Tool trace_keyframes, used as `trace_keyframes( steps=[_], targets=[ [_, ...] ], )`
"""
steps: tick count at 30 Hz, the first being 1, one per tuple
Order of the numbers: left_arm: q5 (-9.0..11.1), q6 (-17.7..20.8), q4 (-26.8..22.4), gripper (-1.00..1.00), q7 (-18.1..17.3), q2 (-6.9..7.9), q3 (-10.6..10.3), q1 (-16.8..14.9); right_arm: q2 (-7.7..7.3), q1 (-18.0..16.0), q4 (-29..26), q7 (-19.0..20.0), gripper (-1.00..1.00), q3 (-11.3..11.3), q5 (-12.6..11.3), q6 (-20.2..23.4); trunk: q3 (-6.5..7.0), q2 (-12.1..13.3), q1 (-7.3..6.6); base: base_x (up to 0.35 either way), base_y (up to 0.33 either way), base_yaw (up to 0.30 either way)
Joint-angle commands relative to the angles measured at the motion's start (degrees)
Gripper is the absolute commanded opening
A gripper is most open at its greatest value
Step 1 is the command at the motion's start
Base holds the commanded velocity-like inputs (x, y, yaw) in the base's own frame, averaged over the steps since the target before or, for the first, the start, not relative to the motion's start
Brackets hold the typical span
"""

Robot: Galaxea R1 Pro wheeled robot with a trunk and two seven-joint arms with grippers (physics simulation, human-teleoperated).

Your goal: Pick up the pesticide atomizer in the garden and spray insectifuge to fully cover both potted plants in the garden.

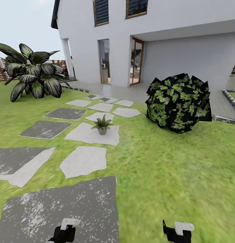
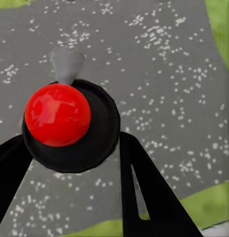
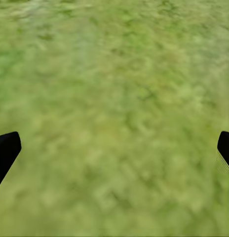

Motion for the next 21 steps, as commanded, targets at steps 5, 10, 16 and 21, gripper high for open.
trace_keyframes(
  steps=[5,10,16,21],
  targets=[
    [-0.2,-0.2,0.0,-1.00,-0.2,0.01,0.1,0.0,0.00,0.0,0.0,-0.1,1.00,0.0,0.0,-0.2,-0.05,0.0,0.02,0.281,-0.131,0.000],
    [-0.2,-0.2,0.0,-1.00,-0.1,0.01,0.1,0.0,0.09,0.0,0.0,-0.1,1.00,0.0,0.0,-0.3,-0.05,0.0,0.02,0.281,-0.122,0.072],
    [-0.2,-0.2,0.0,-1.00,-0.2,0.01,0.1,0.0,0.09,0.0,0.0,-0.1,1.00,0.0,0.0,-0.3,-0.05,0.0,0.02,0.281,-0.121,0.255],
    [-0.2,-0.2,0.0,-1.00,-0.1,0.01,0.1,0.0,0.09,0.0,0.0,-0.1,1.00,0.0,0.0,-0.3,-0.05,0.0,0.02,0.281,-0.119,0.276]
  ],
)
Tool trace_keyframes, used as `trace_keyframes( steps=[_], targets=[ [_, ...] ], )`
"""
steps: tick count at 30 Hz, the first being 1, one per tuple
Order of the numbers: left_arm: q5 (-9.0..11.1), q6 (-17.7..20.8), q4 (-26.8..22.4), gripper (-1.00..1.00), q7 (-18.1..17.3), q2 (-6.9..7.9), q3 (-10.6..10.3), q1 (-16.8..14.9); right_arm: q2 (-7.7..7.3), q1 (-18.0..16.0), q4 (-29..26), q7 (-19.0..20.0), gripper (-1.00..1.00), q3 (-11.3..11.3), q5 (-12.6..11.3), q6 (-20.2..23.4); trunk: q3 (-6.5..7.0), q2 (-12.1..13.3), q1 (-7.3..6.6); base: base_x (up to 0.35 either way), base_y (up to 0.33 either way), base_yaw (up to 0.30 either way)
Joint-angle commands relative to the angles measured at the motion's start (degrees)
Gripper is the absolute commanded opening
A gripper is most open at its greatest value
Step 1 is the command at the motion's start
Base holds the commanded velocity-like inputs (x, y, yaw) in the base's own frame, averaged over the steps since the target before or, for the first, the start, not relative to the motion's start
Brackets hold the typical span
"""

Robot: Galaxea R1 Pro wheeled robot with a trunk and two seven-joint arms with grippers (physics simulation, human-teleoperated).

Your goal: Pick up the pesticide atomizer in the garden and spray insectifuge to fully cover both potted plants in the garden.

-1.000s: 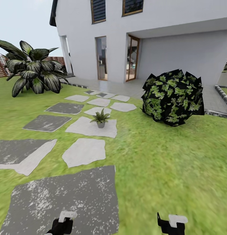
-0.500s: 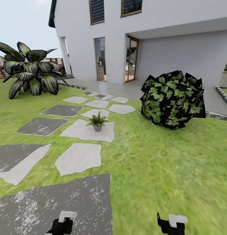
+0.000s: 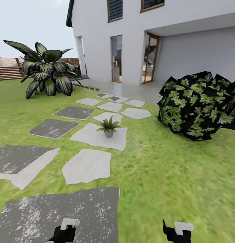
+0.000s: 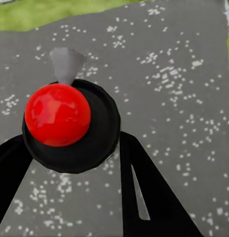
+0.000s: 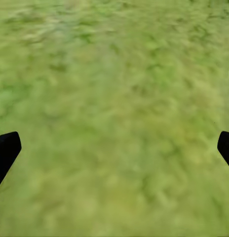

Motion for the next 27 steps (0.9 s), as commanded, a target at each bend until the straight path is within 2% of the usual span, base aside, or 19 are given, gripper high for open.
trace_keyframes(
  steps=[1,5,13,15,18,27],
  targets=[
    [-0.2,-0.2,0.1,-1.00,-0.2,0.00,0.1,0.0,0.00,0.0,0.0,-0.1,1.00,0.0,0.0,-0.2,-0.05,0.0,0.02,0.281,-0.115,0.277],
    [-0.2,-0.2,0.1,-1.00,-0.2,0.00,0.1,0.0,0.00,0.0,0.0,-0.1,1.00,0.0,0.0,-0.2,-0.05,0.0,0.02,0.282,-0.108,0.180],
    [-0.2,-0.2,0.1,-1.00,-0.2,0.00,0.1,0.0,-0.29,0.0,0.0,0.0,1.00,0.0,0.2,-0.2,-0.05,0.0,0.02,0.310,-0.029,0.012],
    [0.4,0.5,0.4,-1.00,0.5,0.00,0.7,0.6,0.37,0.3,0.7,-0.6,1.00,-0.7,-0.1,-0.3,-0.05,0.0,0.02,0.289,0.000,0.000],
    [0.3,0.6,0.5,-1.00,1.0,-0.03,1.1,1.2,1.22,0.3,1.6,-1.3,1.00,-1.3,-0.1,-0.3,-0.05,0.0,0.02,0.317,0.000,0.000],
    [0.1,0.3,2.3,-1.00,1.1,0.09,1.0,1.7,1.30,0.3,4.5,-1.1,1.00,-1.1,-0.2,-0.5,-0.05,0.0,0.02,0.193,0.000,0.000]
  ],
)
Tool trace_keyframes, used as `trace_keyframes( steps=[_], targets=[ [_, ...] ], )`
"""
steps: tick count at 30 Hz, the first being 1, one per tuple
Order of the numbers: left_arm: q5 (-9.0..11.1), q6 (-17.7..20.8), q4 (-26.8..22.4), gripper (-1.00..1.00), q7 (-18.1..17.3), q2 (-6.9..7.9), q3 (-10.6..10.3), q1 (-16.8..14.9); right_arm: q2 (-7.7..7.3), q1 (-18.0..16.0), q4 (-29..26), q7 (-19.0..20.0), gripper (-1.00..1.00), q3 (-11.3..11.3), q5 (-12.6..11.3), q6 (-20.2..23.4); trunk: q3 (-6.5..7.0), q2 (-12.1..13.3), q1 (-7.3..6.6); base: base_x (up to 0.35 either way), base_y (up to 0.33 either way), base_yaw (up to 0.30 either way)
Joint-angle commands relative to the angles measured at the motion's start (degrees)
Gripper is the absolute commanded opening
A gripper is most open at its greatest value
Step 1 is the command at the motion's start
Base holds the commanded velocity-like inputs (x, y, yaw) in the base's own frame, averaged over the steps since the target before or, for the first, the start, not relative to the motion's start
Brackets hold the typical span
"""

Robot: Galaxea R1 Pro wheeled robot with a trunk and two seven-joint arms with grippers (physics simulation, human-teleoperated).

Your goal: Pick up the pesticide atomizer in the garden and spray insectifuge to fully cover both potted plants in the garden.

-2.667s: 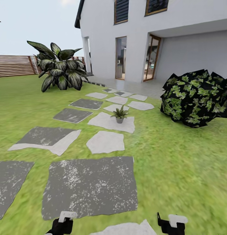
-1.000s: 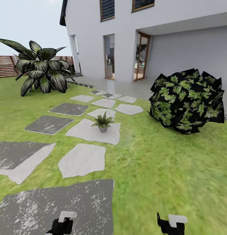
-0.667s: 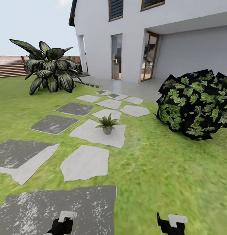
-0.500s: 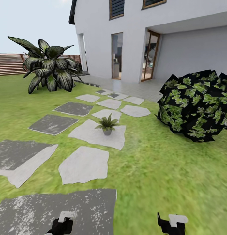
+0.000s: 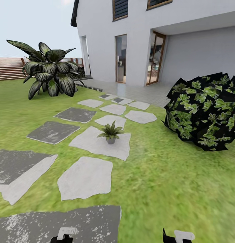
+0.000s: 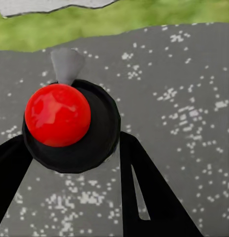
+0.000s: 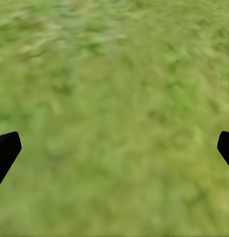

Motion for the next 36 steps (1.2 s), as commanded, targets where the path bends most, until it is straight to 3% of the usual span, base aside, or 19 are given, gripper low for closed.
trace_keyframes(
  steps=[1,18,36],
  targets=[
    [-0.2,-0.2,0.1,-1.00,-0.2,0.00,0.1,0.0,0.01,0.0,0.4,-0.1,1.00,-0.1,0.0,-0.2,-0.05,0.0,0.02,0.300,0.000,0.000],
    [-0.3,-0.3,2.1,-1.00,-0.3,0.02,0.1,0.0,-0.37,0.0,6.5,0.0,1.00,-0.2,-0.1,-0.3,-0.05,0.0,0.02,0.335,0.000,0.000],
    [-0.4,-0.3,2.1,-1.00,-0.3,0.02,0.1,0.0,-0.39,0.0,6.5,0.0,1.00,-0.1,-0.1,-0.2,-0.05,0.0,0.02,0.302,-0.123,0.000]
  ],
)
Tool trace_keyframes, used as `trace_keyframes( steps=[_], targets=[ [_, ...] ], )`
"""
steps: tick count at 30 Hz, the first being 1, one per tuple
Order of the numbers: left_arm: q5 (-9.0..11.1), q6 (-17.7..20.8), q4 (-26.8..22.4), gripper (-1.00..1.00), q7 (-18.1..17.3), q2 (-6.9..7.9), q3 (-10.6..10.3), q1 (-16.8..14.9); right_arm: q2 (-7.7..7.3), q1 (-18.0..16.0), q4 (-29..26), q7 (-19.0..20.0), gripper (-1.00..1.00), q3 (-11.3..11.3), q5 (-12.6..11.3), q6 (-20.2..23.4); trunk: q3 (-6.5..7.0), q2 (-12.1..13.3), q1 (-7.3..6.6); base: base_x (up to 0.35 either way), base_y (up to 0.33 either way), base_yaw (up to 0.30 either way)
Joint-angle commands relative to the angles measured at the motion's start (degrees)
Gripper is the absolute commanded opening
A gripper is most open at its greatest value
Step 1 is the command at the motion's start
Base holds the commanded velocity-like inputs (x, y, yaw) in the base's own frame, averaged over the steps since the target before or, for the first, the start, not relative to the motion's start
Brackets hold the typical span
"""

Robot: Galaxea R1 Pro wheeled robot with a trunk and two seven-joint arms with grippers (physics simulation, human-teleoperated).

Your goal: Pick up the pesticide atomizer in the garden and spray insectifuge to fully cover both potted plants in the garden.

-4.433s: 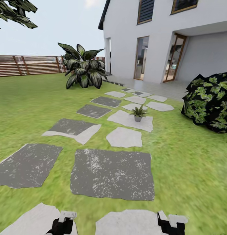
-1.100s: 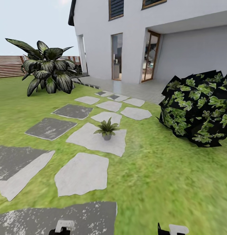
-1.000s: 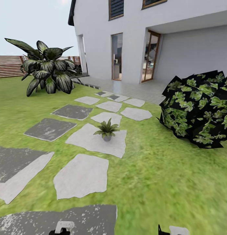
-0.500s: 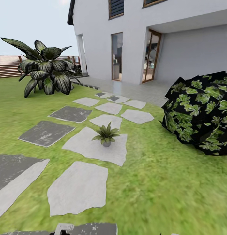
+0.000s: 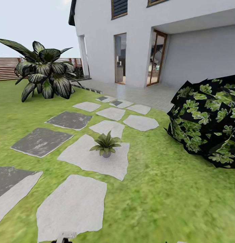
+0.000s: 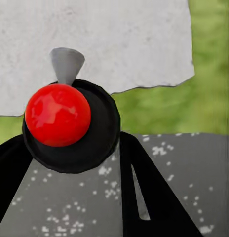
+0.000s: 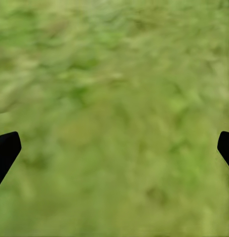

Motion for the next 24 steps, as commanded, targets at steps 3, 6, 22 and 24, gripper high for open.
trace_keyframes(
  steps=[3,6,22,24],
  targets=[
    [-0.2,-0.2,0.0,-1.00,-0.2,0.02,0.1,0.0,0.02,0.0,0.1,0.0,1.00,-0.1,0.0,-0.2,-0.05,0.0,0.02,0.278,-0.167,0.000],
    [-0.2,-0.2,0.0,-1.00,-0.2,0.01,0.1,-0.1,0.02,0.0,0.1,0.0,1.00,-0.1,0.0,-0.2,-0.05,0.0,0.02,0.278,-0.168,0.000],
    [-0.1,-0.2,0.0,-1.00,-0.2,0.08,0.1,0.0,0.07,0.0,0.1,0.0,1.00,-0.1,0.0,-0.2,-0.05,0.0,0.02,0.289,-0.147,0.000],
    [-0.1,-0.2,0.0,-1.00,-0.2,0.09,0.1,-0.1,0.08,0.0,0.1,0.0,1.00,-0.1,0.0,-0.2,-0.05,0.0,0.02,0.339,-0.005,0.000]
  ],
)
